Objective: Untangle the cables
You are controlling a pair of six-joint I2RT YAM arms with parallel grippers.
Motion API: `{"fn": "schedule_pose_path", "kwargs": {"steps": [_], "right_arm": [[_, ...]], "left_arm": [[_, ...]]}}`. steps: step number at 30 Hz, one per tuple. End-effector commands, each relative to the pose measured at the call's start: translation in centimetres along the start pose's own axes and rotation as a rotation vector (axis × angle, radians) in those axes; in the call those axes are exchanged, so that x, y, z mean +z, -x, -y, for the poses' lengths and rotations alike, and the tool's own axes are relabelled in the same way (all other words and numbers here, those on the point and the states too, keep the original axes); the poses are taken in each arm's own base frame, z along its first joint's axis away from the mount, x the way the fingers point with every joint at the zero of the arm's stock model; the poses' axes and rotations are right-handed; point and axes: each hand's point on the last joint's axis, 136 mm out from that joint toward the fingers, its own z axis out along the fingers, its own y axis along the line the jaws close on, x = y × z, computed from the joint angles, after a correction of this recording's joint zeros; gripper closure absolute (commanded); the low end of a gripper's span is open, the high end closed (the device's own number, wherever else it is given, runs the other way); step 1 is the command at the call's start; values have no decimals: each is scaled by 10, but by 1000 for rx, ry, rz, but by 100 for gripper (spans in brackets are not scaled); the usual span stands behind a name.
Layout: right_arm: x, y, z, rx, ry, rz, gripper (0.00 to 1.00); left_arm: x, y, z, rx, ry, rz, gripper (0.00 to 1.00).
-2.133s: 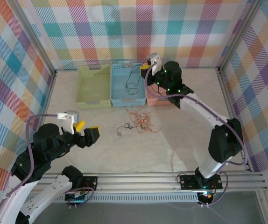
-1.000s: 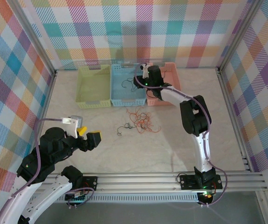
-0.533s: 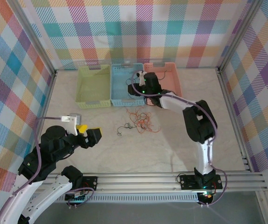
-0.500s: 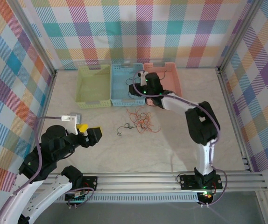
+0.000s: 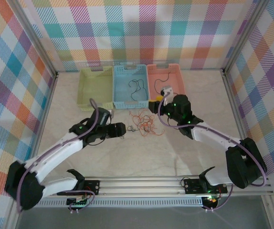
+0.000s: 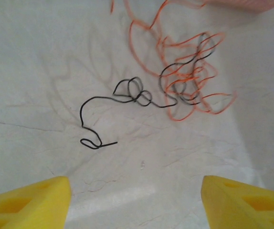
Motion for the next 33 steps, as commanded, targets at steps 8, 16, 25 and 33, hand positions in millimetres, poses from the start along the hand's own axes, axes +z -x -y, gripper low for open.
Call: {"fn": "schedule_pose_path", "kwargs": {"steps": [8,16,25,33], "right_arm": [[-3,-36,28,-37,-105,56,48],[0,-50,41,-42,-159,45,48],[1,-51,43,-44,-168,41,47],[0,-52,42,-47,-167,40,47]], "left_arm": [[66,2,14,21,72,-166,44],[90,-6,4,54,161,-240,45],[95,-24,-1,75,185,-301,49],[99,-34,0,98,191,-329,76]]}}
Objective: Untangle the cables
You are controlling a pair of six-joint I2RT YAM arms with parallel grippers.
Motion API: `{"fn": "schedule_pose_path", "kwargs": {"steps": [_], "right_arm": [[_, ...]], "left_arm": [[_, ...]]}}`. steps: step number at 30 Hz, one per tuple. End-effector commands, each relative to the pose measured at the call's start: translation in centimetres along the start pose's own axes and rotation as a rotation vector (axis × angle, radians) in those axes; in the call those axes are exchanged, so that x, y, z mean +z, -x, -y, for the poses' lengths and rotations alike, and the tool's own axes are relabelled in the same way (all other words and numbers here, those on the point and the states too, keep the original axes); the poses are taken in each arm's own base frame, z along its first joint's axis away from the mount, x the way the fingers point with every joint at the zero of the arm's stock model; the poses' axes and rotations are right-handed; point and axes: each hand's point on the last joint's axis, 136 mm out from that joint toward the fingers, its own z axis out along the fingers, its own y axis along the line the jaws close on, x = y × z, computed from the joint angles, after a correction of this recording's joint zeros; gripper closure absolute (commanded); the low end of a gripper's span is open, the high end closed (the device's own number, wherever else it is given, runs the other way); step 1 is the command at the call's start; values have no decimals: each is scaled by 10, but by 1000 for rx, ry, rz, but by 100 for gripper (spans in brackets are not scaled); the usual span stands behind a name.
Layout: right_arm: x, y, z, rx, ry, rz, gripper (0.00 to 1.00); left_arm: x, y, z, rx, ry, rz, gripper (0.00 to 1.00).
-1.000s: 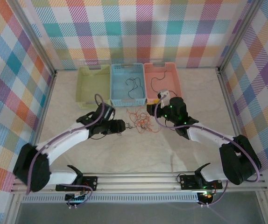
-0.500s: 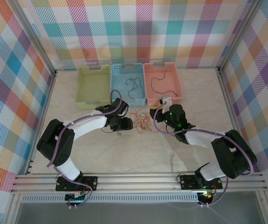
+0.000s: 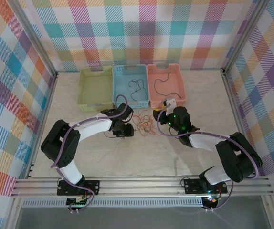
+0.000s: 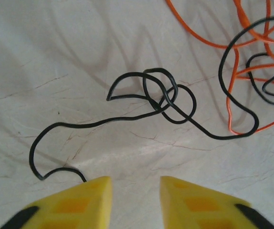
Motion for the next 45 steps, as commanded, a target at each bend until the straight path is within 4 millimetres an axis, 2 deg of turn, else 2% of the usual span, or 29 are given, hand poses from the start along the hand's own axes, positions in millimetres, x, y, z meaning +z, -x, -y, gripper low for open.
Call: {"fn": "schedule_pose_path", "kwargs": {"steps": [1,4,6,8,12,16,19,20,21,22,28,31,36,45], "right_arm": [[-1,7,1,-19,-8,36,47],[-2,8,1,-22,-6,40,47],[-4,10,-2,-21,8,46,47],[-10,17,-14,-37,72,65,47],[-26,37,-48,-75,257,137,48],[-34,41,-69,-103,361,164,48],[-31,37,-74,-110,380,146,48],[-29,35,-74,-110,376,136,48],[-27,34,-73,-110,373,129,48],[-26,33,-73,-108,369,125,48],[-23,30,-64,-110,314,114,47],[-22,29,-63,-111,309,108,46],[-20,27,-61,-116,299,98,46],[-20,28,-58,-115,279,98,46]], "left_arm": [[1,-5,2,32,16,-16,82],[-8,0,6,44,5,9,99],[-23,6,10,61,-3,43,100],[-44,10,16,89,-32,87,100],[-103,18,30,156,-116,228,100],[-156,19,31,184,-147,342,100],[-175,16,24,176,-135,381,100],[-176,16,22,163,-131,388,100],[-170,13,20,152,-127,373,93],[-160,9,19,148,-129,342,85],[-84,-12,14,99,-111,130,63],[-58,-15,8,93,-64,76,54],[-41,-15,2,109,29,47,47],[-34,-17,-18,194,281,11,44]]}}
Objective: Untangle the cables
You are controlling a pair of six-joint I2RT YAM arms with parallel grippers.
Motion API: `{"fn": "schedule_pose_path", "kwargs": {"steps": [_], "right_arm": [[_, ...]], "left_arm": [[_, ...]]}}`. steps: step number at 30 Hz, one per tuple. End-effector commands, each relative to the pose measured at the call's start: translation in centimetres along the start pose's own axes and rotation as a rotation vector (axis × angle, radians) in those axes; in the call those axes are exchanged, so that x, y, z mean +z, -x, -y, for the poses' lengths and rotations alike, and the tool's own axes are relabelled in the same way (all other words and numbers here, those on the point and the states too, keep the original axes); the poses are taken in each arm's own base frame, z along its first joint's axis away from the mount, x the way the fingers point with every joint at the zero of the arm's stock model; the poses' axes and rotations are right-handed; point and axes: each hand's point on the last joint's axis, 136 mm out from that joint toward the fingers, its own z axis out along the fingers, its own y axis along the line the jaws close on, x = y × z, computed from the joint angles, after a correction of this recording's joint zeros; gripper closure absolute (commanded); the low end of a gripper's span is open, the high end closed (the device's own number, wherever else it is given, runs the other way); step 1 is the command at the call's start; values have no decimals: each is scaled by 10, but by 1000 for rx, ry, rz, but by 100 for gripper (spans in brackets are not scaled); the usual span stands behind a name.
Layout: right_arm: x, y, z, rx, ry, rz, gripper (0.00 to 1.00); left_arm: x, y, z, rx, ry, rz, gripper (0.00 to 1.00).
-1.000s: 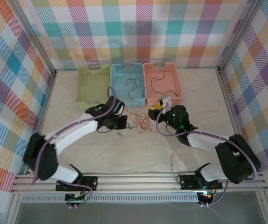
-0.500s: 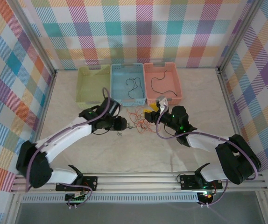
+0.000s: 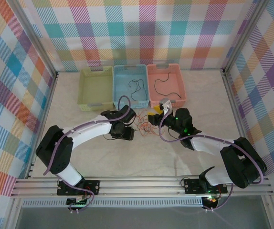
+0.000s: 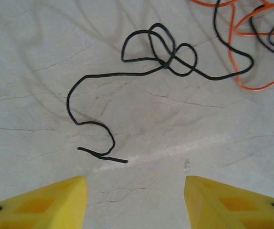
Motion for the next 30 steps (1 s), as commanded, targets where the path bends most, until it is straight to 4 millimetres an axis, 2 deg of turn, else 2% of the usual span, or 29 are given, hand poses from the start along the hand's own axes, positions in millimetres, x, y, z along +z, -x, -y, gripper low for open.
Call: {"fn": "schedule_pose_path", "kwargs": {"steps": [1,9,14,26,30], "right_arm": [[2,6,0,-15,-9,13,46],[2,6,1,-18,-13,9,46],[3,5,2,-11,-14,3,46],[3,4,3,-14,-23,-2,46],[3,4,3,-16,-25,-2,46]], "left_arm": [[2,-3,-13,52,133,-31,44],[17,-7,-12,103,217,-78,51],[17,-6,-23,110,287,-71,56],[14,-3,-25,118,304,-49,99],[-6,7,-26,124,308,33,100]]}}
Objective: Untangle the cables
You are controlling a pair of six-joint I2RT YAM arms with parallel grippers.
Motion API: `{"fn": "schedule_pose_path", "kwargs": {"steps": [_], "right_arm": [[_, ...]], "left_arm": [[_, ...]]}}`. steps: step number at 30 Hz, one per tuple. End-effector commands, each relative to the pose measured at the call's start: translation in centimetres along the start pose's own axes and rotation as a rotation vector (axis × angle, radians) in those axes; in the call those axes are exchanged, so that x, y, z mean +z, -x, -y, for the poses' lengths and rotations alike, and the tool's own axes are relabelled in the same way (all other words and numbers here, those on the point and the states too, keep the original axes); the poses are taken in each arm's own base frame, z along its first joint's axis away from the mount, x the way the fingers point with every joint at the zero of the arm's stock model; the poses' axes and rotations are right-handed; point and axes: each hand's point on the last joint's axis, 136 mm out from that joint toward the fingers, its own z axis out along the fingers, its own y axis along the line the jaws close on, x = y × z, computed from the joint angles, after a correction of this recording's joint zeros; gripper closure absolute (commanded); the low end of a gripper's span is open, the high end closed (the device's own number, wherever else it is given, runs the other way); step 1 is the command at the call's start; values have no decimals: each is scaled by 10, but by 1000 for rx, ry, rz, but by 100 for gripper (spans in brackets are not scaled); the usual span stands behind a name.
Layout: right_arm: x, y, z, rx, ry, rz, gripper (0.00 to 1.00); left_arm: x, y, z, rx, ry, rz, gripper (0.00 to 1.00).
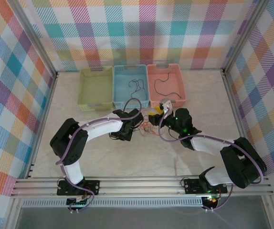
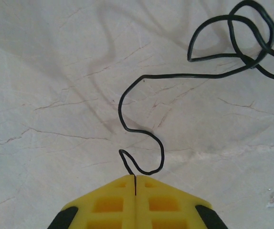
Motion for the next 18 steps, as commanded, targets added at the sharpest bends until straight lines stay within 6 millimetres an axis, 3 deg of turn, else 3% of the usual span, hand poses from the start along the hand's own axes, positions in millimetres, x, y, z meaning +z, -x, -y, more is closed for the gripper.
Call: {"fn": "schedule_pose_path", "kwargs": {"steps": [1,5,11,15,18], "right_arm": [[2,10,-1,-27,-3,21,46],[0,13,-1,-38,-5,31,46],[-4,22,-15,-49,67,86,44],[-8,28,-42,-94,219,112,44],[-10,27,-69,-139,348,121,44]], "left_arm": [[-32,9,-8,-3,4,103,100],[-69,16,-13,-55,-99,232,100],[-143,22,-22,-81,-278,420,100],[-209,19,-22,-67,-480,551,100],[-244,16,-32,-67,-536,621,100]]}}
